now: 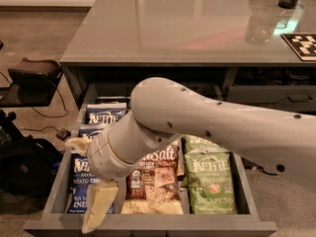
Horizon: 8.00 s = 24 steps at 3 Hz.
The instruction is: Pick blue chip bag from top drawer and place on counter
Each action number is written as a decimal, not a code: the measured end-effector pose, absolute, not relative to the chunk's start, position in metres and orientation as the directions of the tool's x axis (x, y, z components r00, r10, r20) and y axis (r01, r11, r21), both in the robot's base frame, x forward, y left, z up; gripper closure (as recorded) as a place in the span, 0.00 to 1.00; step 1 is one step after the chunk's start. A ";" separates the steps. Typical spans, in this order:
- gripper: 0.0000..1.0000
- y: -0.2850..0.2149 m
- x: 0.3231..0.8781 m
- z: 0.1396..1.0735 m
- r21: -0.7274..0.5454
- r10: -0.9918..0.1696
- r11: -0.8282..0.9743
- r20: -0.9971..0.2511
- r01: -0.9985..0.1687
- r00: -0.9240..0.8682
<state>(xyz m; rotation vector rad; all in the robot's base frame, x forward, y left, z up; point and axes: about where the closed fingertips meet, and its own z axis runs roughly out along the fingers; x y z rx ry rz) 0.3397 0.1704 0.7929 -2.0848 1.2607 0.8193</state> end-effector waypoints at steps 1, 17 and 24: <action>0.00 0.181 0.368 0.791 -0.201 -0.492 -0.375 -0.784 -0.905 0.378; 1.00 0.197 0.405 0.675 0.105 -0.616 -0.290 -0.781 -0.951 0.101; 1.00 -0.028 0.402 0.959 -0.124 -0.239 -0.046 -0.962 -0.991 0.132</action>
Offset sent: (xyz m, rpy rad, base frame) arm 0.0834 0.0456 -0.0154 0.1811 -0.0237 -0.0390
